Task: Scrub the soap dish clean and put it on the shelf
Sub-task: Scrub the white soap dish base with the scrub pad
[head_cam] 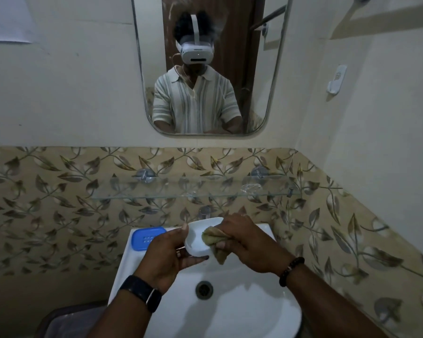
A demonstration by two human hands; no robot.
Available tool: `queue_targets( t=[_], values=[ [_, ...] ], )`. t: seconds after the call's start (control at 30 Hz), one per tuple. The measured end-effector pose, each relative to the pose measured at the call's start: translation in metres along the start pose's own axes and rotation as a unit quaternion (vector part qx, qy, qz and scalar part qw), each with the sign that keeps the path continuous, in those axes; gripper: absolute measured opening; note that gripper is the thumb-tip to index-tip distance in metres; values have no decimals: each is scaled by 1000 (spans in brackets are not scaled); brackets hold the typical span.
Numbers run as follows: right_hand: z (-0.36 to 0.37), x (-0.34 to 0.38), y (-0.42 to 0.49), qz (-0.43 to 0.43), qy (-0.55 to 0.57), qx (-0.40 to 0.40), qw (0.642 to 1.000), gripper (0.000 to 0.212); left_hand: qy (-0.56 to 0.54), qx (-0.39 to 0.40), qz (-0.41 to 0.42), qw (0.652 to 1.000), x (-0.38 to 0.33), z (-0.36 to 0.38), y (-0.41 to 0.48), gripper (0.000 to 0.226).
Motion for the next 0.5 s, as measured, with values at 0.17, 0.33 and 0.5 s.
queue_targets(
  t=[0.17,0.33,0.5],
  values=[
    [2,-18,4,138,1,37,990,22,53,18,-4,998,4,2,7,24],
    [37,2,17,173,-138,-74,972,13,135,64,6,989,9,14,9,26],
    [30,-2,25,85,-21,99,991,19,131,33,6,991,7,-2,17,26]
  ],
)
Point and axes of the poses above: each hand's wrist, its own y-axis towards the middle knuckle, its own z-axis out of the palm, x = y × z, the point moved 2 cm from there along y, towards the middle knuckle, and after that the axes turned 4 degrees about x, right-handed, at the moved point
